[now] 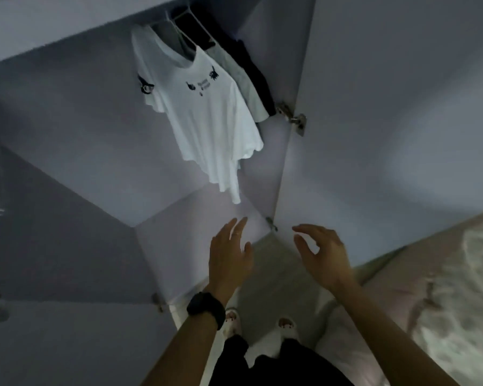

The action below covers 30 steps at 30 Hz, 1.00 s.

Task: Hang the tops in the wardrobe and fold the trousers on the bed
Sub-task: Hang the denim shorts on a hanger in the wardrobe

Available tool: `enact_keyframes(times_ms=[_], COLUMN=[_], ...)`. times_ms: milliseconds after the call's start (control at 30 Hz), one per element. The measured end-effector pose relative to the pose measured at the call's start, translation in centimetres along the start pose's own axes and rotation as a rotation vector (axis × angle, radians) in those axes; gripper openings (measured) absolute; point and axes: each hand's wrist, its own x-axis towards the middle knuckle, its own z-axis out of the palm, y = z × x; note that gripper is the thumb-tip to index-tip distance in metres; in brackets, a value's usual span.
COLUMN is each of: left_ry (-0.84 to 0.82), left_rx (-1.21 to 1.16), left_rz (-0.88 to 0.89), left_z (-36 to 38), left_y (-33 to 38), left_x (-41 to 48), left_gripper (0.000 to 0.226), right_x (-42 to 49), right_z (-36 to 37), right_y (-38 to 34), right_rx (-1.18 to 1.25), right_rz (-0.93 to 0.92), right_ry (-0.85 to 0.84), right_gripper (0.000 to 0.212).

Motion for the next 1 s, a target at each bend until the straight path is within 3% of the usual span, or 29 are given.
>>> enact_keyframes(times_ms=[133,367,500,633,800,1000], left_ry=[-0.261,-0.671,-0.813,-0.932,-1.106,-1.105], left_rx=[0.072,0.159,0.24,0.264,0.225,0.31], left_rz=[0.177,0.626,0.919,1.097,1.203,1.466], left_z=[2.2,7.2,11.4,16.0,21.0,27.7], left_y=[0.2,5.5,10.8,15.6,19.5,25.8], left_x=[0.9,0.7,-2.0,-6.8,-13.0,-21.4], left_gripper=[0.058,0.055,0.057,0.056,0.054,0.055], right_x=[-4.9,-14.8,-22.4,-29.3,-36.2,-45.3], right_z=[-0.2,-0.9,-1.6,-2.8,-4.1,-7.6], right_y=[2.3,2.3,2.9,4.0,5.9,11.6], right_rx=[-0.085,-0.172,-0.066,-0.007,0.039,0.092], right_rz=[0.152,0.57,0.885,1.107,1.269,1.436], right_ry=[0.123,0.507,0.677,0.82,0.944,1.064], right_gripper=[0.022,0.019,0.022,0.026,0.027,0.031])
